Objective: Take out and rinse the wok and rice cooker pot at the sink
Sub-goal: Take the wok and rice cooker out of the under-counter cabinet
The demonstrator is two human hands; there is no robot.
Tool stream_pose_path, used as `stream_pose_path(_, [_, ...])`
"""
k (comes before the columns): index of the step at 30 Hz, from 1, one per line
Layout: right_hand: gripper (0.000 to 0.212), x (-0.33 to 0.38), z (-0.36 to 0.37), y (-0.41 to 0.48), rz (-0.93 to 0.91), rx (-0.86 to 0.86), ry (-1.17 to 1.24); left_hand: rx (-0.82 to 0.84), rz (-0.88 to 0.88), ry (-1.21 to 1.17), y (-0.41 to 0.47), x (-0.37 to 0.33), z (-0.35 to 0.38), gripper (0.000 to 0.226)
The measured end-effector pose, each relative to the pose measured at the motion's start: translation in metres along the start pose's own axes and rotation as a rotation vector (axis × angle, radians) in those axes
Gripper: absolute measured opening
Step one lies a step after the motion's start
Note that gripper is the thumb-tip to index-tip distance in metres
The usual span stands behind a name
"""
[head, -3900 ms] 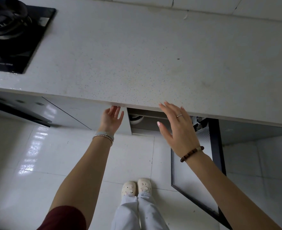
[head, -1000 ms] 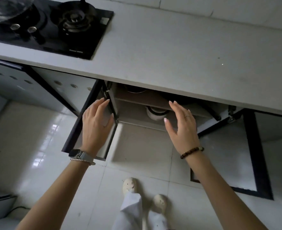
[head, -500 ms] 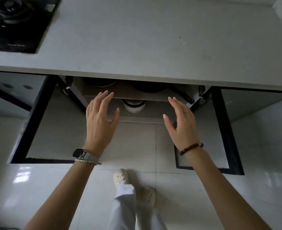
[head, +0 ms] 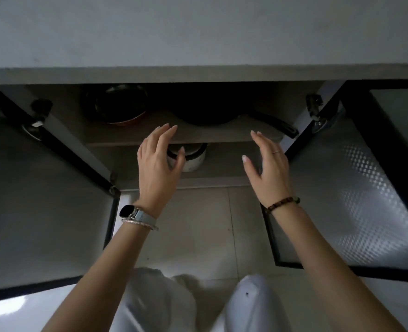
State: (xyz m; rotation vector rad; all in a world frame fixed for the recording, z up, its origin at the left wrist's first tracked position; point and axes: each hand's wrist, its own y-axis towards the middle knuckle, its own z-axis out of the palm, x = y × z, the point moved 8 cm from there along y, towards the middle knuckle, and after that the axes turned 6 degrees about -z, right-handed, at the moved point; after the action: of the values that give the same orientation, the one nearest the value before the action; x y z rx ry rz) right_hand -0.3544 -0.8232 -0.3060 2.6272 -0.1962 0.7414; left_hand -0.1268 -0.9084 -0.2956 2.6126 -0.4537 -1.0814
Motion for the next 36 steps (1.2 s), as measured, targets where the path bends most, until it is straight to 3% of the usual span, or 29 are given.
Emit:
stream_pose_path(11, [0.052, -0.107, 0.088, 0.018, -0.027, -0.131, -0.048, -0.045, 0.068, -0.227, 0.008, 0.058, 0.124, 0.043])
stream_pose_path(17, [0.052, -0.152, 0.099, 0.053, -0.044, -0.148, -0.303, -0.022, 0.054, -0.285, 0.001, 0.080, 0.166, 0.041])
stream_pose_path(24, [0.064, -0.204, 0.101, 0.093, 0.121, -0.010, -0.496, 0.045, 0.007, -0.281, -0.009, 0.097, 0.201, 0.037])
stream_pose_path(36, [0.064, -0.191, 0.098, 0.104, 0.151, -0.018, -0.589, 0.107, 0.025, -0.319, -0.002, 0.076, 0.227, 0.029])
